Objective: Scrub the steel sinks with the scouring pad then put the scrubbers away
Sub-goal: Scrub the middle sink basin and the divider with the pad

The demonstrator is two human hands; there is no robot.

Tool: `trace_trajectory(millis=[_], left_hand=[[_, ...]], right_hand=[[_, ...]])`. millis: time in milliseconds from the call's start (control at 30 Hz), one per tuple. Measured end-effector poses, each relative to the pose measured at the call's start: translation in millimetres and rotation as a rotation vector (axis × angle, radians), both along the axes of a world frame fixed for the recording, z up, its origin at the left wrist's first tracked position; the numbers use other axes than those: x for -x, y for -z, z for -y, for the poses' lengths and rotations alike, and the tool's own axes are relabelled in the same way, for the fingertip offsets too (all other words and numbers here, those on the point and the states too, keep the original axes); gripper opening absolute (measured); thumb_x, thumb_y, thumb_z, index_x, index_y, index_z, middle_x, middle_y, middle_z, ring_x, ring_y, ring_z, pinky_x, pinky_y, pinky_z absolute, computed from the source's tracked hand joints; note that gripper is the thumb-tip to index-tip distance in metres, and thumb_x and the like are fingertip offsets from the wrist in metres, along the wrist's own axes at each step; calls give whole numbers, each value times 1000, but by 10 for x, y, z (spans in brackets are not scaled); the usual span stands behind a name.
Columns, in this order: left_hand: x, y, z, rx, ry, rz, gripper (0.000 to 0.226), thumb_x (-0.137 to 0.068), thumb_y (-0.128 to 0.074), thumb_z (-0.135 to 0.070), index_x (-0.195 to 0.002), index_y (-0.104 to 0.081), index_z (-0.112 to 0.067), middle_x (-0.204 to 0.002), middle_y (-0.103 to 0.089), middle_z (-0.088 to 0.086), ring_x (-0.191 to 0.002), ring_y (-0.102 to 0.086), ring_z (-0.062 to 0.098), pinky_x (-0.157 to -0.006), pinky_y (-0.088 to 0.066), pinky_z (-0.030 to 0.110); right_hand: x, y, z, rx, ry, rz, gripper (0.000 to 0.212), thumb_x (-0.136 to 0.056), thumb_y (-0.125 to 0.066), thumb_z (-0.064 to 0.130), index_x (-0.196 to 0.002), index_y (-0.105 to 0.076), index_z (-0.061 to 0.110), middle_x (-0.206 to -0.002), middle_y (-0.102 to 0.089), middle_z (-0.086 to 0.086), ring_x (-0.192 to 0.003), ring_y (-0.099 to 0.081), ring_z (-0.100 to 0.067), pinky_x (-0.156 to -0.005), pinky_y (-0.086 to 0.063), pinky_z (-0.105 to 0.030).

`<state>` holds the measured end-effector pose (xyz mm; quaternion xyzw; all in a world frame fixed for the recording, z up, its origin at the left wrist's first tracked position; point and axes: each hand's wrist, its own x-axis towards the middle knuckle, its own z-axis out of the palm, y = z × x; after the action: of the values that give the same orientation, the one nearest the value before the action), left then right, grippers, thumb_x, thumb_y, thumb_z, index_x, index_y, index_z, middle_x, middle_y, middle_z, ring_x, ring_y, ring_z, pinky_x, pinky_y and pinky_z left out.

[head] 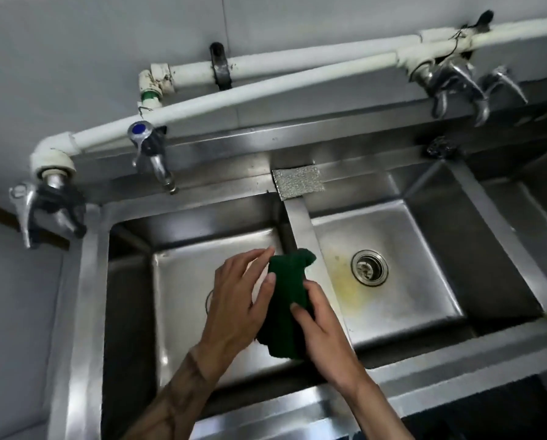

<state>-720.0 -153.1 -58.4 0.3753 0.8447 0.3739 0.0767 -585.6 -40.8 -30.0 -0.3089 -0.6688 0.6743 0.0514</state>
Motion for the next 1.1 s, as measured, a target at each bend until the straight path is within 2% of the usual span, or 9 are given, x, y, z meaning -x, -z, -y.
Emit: trace_trajectory(millis=[133,267,333,400,567,667,867,1033,1100], left_hand=[[-493,-24,-407,43,-156,60,55,-112,-27,-52,-154,-54,-29,-143,-61,-6,-133,-51,11,-112,-35,29],[-882,55,-704,95,-239,100,50,-111,-35,-44,-153,-55,-26,-141,-63,-3,-130,-54,16,-111,-42,36],[-1018,113,-839,121,-255,109,50,-110,-37,-45,-153,-56,-26,-141,-63,-1,-131,-55,18,-110,-40,32],[-1099,162,-981,145,-265,108,51,-109,-37,-45,-152,-56,-25,-142,-63,0,-132,-53,18,-110,-36,29],[-1089,285,-1331,165,-243,89,53,-109,-35,-46,-150,-58,-21,-143,-62,2,-134,-50,19,-113,-33,30],[-982,388,-1519,179,-248,57,51,-109,-38,-45,-148,-59,-20,-140,-63,2,-131,-53,21,-111,-38,34],[-716,524,-1804,244,-268,-20,51,-108,-39,-40,-148,-58,-14,-144,-63,8,-134,-56,29,-113,-40,42],[-457,736,-2085,362,-324,-172,48,-106,-44,-34,-146,-59,-11,-146,-61,11,-133,-56,34,-109,-42,47],[-365,817,-2191,398,-321,-210,47,-106,-45,-33,-145,-59,-11,-146,-60,11,-134,-55,35,-110,-41,46]], right_hand=[[-394,-59,-575,68,-60,0,32,-102,-45,19,-130,-54,32,-125,-63,-4,-119,-62,-21,-104,-50,-50],[-715,-156,-1038,132,-55,42,38,-105,-44,11,-126,-56,41,-123,-66,8,-117,-64,-12,-100,-56,-40],[-808,-200,-1228,168,-19,71,40,-105,-44,11,-124,-57,45,-119,-70,10,-111,-68,-11,-93,-59,-37],[-866,-212,-1403,175,9,98,39,-105,-43,12,-128,-56,41,-116,-71,10,-106,-70,-11,-89,-61,-38],[-910,-136,-1810,88,24,147,35,-106,-43,12,-126,-56,36,-111,-71,13,-102,-70,-8,-80,-61,-29],[-853,-39,-2073,48,12,170,36,-105,-42,8,-130,-55,30,-117,-70,6,-104,-70,-9,-82,-59,-25],[-579,268,-2628,38,-69,184,32,-104,-42,4,-126,-55,23,-113,-69,-3,-97,-71,-15,-69,-55,-19],[-197,747,-3113,46,-189,205,29,-105,-44,11,-127,-54,27,-116,-68,-2,-97,-70,-9,-71,-56,-18],[-52,980,-3236,14,-253,213,29,-103,-45,15,-127,-53,30,-120,-67,-1,-103,-68,-12,-83,-58,-28]])
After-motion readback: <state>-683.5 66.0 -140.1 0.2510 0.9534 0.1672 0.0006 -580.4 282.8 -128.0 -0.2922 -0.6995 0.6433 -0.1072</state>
